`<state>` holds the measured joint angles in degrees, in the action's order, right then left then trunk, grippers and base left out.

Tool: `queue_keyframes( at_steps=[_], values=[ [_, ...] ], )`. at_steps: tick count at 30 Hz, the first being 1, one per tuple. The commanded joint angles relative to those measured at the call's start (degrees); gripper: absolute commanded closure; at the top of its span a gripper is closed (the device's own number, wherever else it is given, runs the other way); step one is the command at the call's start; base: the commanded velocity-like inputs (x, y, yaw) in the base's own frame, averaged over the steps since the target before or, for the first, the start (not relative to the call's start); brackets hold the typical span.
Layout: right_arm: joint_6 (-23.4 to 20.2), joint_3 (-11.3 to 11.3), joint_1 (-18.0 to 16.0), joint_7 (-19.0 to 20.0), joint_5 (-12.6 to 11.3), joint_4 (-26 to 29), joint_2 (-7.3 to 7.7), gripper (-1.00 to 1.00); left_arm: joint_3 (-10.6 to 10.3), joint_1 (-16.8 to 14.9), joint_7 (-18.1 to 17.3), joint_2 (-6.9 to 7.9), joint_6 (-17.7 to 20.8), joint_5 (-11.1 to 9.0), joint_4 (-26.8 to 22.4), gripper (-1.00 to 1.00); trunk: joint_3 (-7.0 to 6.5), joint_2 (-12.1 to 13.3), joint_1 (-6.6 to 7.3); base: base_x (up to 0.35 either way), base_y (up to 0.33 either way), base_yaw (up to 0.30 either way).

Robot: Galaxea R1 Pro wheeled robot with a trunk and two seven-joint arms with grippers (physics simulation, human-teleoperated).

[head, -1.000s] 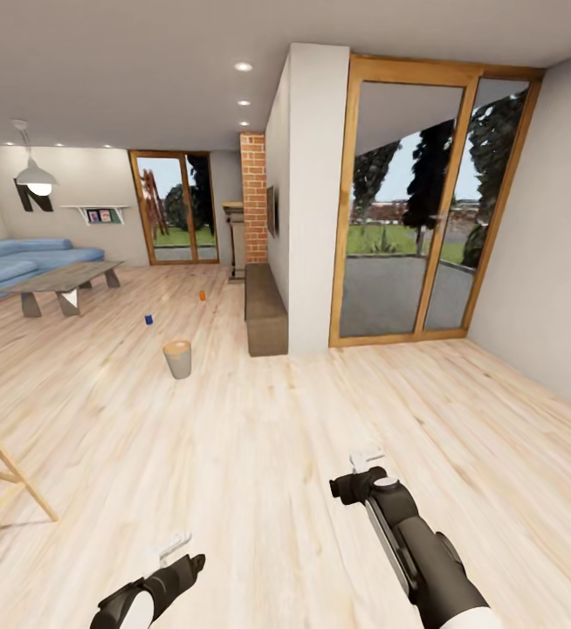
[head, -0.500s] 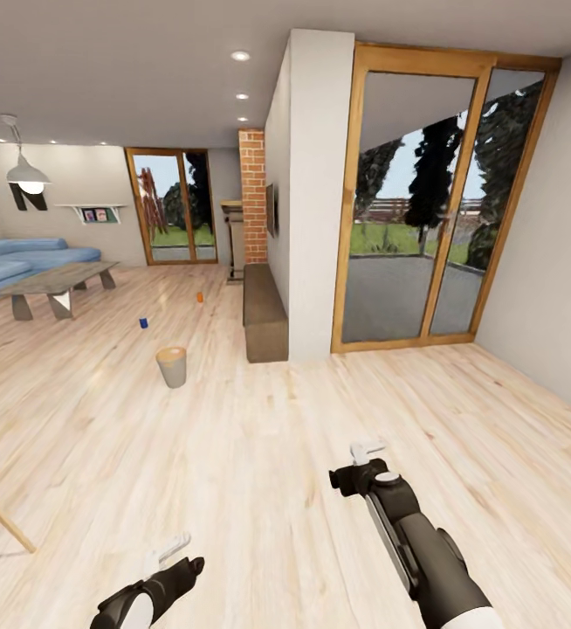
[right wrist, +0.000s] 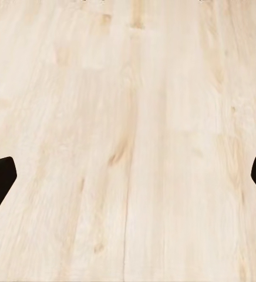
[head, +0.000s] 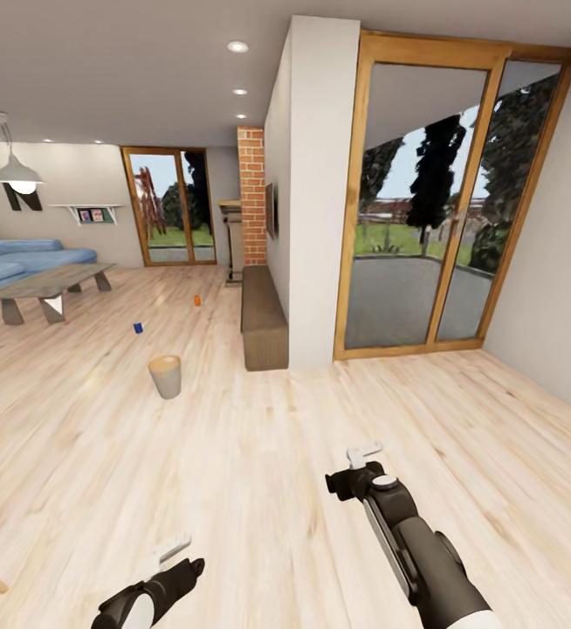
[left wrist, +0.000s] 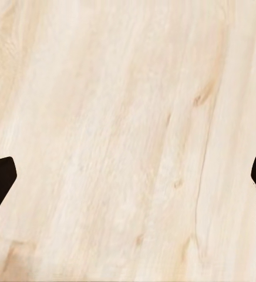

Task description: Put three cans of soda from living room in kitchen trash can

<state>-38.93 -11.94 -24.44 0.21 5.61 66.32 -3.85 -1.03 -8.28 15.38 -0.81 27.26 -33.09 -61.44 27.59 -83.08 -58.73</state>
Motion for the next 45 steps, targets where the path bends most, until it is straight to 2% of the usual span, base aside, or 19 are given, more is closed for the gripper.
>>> queue_keyframes(
  at_steps=[1,6,9,14,19,20,22,23,25,27,31,33,34,37,41,42,45],
  values=[
    [0.03,0.01,0.00,0.02,0.04,-0.12,0.01,-1.00,-0.01,0.01,0.00,-0.02,0.00,0.05,0.00,-1.00,0.00,0.00,0.00,0.347,0.000,0.000],
    [-0.06,-0.09,-0.04,0.00,0.09,-0.67,-0.07,-1.00,-0.02,0.00,0.00,-0.02,-0.01,0.05,0.01,-1.00,0.00,0.00,0.00,0.347,0.000,0.000],
    [0.37,-0.46,-0.07,-0.14,0.32,-3.84,-0.23,-1.00,-0.02,-0.01,0.00,0.05,-0.01,0.04,0.01,-1.00,0.00,0.00,0.00,0.347,0.000,0.000],
    [3.48,-0.42,-0.14,-0.22,0.45,-8.70,-0.34,-1.00,-0.02,0.01,0.00,0.10,-0.01,0.04,0.07,-1.00,0.00,0.00,0.00,0.347,0.000,0.000],
    [3.83,-0.05,-1.26,0.02,0.18,-13.83,-0.31,-1.00,-0.02,0.00,0.00,0.11,-0.01,0.04,0.17,-1.00,0.00,0.00,0.00,0.347,0.000,0.000],
    [3.71,0.04,-1.94,0.51,0.12,-14.84,-0.18,-1.00,-0.02,0.01,0.00,0.11,-0.01,0.04,0.17,-1.00,0.00,0.00,0.00,0.347,0.000,0.000],
    [3.74,0.31,-4.07,7.77,0.12,-17.48,0.24,-1.00,-0.02,-0.02,0.00,0.11,-0.01,0.04,0.18,-1.00,0.00,0.00,0.00,0.347,0.000,0.000],
    [3.90,0.35,-4.31,8.90,0.22,-17.75,0.26,-1.00,-0.02,-0.01,0.00,0.11,-0.01,0.04,0.18,-1.00,0.00,0.00,0.00,0.347,0.000,0.000],
    [4.64,0.14,-4.42,9.79,0.38,-17.73,0.20,-1.00,-0.02,-0.01,0.00,0.11,-0.01,0.04,0.18,-1.00,0.00,0.00,0.00,0.347,0.000,0.000],
    [9.59,-0.18,-4.11,10.73,0.49,-16.30,0.27,-1.00,-0.02,0.01,0.00,0.11,-0.01,0.04,0.18,-1.00,0.00,0.00,0.00,0.347,0.000,0.000],
    [12.37,-0.18,-3.56,10.88,0.57,-14.50,0.17,-1.00,0.25,-0.03,0.03,0.10,-0.19,0.01,0.05,-1.00,0.00,0.00,0.00,0.347,0.000,0.000],
    [10.99,-0.02,-3.23,10.88,0.52,-11.69,0.14,-1.00,3.11,0.14,0.03,0.35,-1.68,-0.19,-0.25,-1.00,0.00,0.00,0.00,0.347,0.000,0.000],
    [10.03,0.06,-3.01,10.97,0.47,-10.37,0.23,-1.00,5.81,0.26,-0.08,0.31,-2.70,-0.20,-0.40,-1.00,0.00,0.00,0.00,0.347,0.000,0.000],
    [8.88,0.10,-2.69,11.14,0.60,-8.69,0.36,-1.00,10.00,0.58,-0.22,-0.04,-4.07,-0.05,-1.40,-1.00,0.00,0.00,0.00,0.347,0.000,0.000],
    [8.04,0.14,-2.57,10.88,0.64,-7.68,0.12,-1.00,11.75,2.27,-0.87,0.12,-3.84,-0.58,-4.35,-1.00,0.00,0.00,0.00,0.347,0.000,0.000],
    [6.67,0.11,-2.32,10.74,0.63,-6.10,-0.06,-1.00,12.08,2.41,-1.34,0.24,-2.33,-0.90,-2.94,-1.00,0.00,0.00,0.00,0.347,0.000,0.000],
    [5.40,-0.19,-2.16,10.70,0.63,-5.26,-0.03,-1.00,12.16,2.20,-1.59,0.27,-1.46,-0.98,-1.40,-1.00,0.00,0.00,0.00,0.347,0.000,0.000]
  ],
)
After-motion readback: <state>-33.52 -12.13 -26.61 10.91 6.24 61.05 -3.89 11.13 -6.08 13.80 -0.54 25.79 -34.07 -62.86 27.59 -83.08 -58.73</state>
